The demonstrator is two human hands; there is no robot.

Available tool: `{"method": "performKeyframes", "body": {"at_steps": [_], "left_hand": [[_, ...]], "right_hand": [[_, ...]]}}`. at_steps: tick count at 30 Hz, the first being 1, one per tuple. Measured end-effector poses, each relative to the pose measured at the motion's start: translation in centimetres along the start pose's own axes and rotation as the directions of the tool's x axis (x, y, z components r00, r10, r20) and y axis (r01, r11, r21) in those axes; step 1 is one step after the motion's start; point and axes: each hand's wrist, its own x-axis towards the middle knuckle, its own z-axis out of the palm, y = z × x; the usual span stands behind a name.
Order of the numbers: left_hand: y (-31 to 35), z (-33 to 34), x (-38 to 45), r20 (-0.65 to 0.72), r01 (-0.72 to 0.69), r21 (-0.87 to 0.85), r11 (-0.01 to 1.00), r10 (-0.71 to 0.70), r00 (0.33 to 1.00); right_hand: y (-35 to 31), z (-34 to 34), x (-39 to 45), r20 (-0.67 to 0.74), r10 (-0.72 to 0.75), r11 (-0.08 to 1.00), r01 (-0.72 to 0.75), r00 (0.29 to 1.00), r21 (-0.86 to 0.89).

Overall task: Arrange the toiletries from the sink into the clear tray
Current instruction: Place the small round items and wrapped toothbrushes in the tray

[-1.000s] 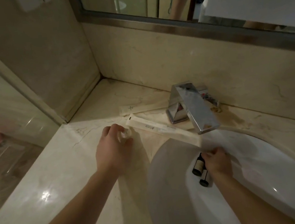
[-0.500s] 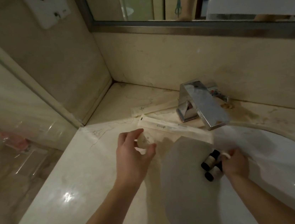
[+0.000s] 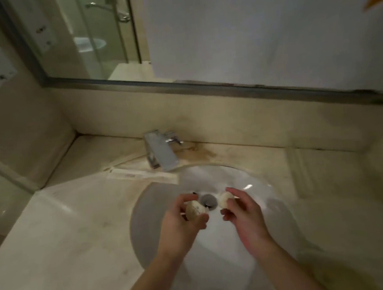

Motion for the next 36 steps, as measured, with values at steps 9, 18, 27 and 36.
{"method": "performKeyframes", "body": {"at_steps": [9, 18, 27, 36], "left_hand": [[2.4, 13.0, -6.8, 0.253, 0.185, -0.240, 0.953, -0.123, 0.960], [0.1, 23.1, -12.5, 0.397, 0.301, -0.164, 0.939, -0.217, 0.892], [-2.7, 26.0, -15.1, 0.322, 0.389, -0.028, 0.921, -0.360, 0.875], [-3.6, 26.1, -15.7, 0.292, 0.433, -0.037, 0.900, -0.405, 0.866]], "right_hand": [[-4.5, -14.4, -10.4, -0.033, -0.050, 0.995, 0.053, 0.998, 0.088], [-3.3, -30.4, -14.5, -0.253, -0.027, 0.997, 0.007, 0.967, -0.079], [-0.2, -35.9, -12.4, -0.212, -0.109, 0.646, -0.093, 0.971, -0.758], [0.3, -35.0, -9.2, -0.006, -0.341, 0.222, 0.074, 0.940, -0.972]]}}
